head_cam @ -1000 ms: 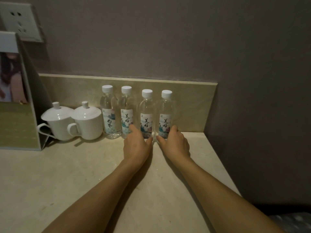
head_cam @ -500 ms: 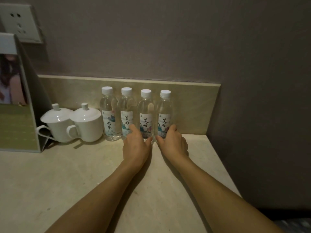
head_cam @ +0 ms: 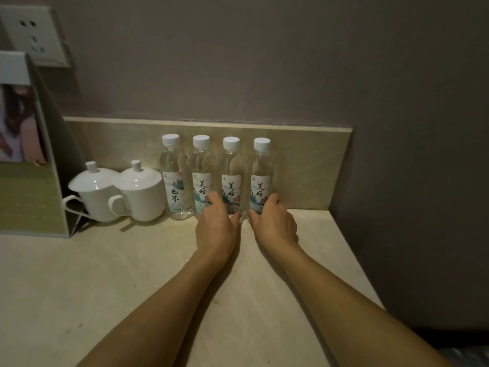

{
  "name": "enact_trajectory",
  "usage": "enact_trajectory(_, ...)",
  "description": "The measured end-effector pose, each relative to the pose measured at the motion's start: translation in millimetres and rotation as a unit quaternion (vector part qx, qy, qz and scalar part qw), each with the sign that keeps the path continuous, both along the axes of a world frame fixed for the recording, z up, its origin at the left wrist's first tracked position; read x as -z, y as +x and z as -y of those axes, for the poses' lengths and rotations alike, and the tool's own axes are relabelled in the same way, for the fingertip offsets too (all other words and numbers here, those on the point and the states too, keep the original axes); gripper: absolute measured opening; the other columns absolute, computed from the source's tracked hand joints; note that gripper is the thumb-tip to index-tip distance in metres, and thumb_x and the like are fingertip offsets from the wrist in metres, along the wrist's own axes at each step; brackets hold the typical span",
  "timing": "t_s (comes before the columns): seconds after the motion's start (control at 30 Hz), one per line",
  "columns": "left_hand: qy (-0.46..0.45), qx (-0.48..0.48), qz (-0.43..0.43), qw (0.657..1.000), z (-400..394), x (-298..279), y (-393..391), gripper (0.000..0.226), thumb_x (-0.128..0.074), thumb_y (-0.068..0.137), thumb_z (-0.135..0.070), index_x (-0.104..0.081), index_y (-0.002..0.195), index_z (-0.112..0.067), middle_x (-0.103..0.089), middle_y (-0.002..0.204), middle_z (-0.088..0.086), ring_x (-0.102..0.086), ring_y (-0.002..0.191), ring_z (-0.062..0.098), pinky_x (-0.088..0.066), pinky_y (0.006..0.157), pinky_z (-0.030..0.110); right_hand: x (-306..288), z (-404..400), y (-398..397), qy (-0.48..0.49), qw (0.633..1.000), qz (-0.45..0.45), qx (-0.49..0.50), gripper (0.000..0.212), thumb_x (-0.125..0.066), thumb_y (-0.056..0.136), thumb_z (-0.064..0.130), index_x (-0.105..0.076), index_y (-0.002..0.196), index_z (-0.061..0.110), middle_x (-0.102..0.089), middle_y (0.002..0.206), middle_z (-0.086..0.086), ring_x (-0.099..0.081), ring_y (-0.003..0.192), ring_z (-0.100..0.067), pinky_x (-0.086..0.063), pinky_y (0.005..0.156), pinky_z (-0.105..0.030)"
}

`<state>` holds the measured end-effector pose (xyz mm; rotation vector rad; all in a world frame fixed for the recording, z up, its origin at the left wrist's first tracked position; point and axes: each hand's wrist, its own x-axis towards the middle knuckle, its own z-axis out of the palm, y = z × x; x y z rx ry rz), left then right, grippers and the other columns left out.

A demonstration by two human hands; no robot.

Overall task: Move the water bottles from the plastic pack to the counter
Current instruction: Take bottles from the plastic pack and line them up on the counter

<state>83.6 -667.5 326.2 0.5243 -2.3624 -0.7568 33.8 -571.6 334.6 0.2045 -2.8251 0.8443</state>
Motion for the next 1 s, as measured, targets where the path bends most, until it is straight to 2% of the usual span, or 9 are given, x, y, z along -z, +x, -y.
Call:
enact_trajectory(0.33, -0.04, -0.002, 0.02, 0.999, 1.4, 0.0, -1.0, 0.042, -0.066, 0.091, -0.031, -0.038, 0.116, -0.01, -0.069, 0.105, 0.013, -0.067, 0.095, 0.031, -0.056, 0.075, 0.045, 1.2, 3.3, -0.9, 0.008, 1.0, 0.004, 0.007, 0.051, -0.058, 0.092, 0.043, -0.04, 0.128, 0.012, -0.054, 0.128, -0.012, -0.059, 0.109, -0.032, -0.039, 0.069, -0.036)
enact_trajectory(0.6, -0.027, 0.0, 0.02, 0.999, -0.7, -5.1, 1.2, 0.041, -0.068, 0.089, -0.031, -0.039, 0.112, -0.013, -0.066, 0.112, 0.011, -0.066, 0.101, 0.031, -0.057, 0.079, 0.045, -2.3, 5.1, 0.0, 0.01, 1.0, 0.019, 0.013, 0.054, -0.058, 0.092, 0.043, -0.039, 0.131, 0.011, -0.054, 0.128, -0.011, -0.059, 0.109, -0.031, -0.043, 0.073, -0.038)
enact_trajectory(0.73, -0.025, 0.009, 0.017, 1.0, -0.5, -6.6, 8.7, 0.043, -0.067, 0.087, -0.042, -0.041, 0.11, -0.016, -0.067, 0.104, 0.008, -0.067, 0.093, 0.027, -0.058, 0.074, 0.042, -7.6, 3.2, 4.1, -0.011, 0.999, 0.049, 0.012, 0.058, -0.061, 0.09, 0.045, -0.039, 0.133, 0.012, -0.053, 0.129, -0.01, -0.058, 0.111, -0.03, -0.048, 0.079, -0.04)
enact_trajectory(0.83, -0.019, 0.021, 0.018, 0.999, 0.6, -6.8, 15.7, 0.04, -0.064, 0.088, -0.043, -0.045, 0.111, -0.016, -0.069, 0.101, 0.008, -0.067, 0.091, 0.027, -0.058, 0.075, 0.043, -11.4, -1.6, 11.6, -0.018, 0.997, 0.069, 0.01, 0.062, -0.062, 0.088, 0.048, -0.04, 0.134, 0.012, -0.054, 0.129, -0.01, -0.057, 0.112, -0.031, -0.047, 0.077, -0.039)
enact_trajectory(1.0, -0.02, 0.034, 0.002, 0.999, -3.4, -12.0, 28.2, 0.035, -0.06, 0.091, -0.042, -0.053, 0.113, -0.017, -0.071, 0.101, 0.003, -0.067, 0.09, 0.023, -0.057, 0.073, 0.039, -17.0, -14.3, 30.6, -0.027, 0.999, 0.036, -0.002, 0.05, -0.06, 0.09, 0.044, -0.045, 0.127, 0.014, -0.057, 0.125, -0.008, -0.058, 0.11, -0.03, -0.044, 0.075, -0.035)
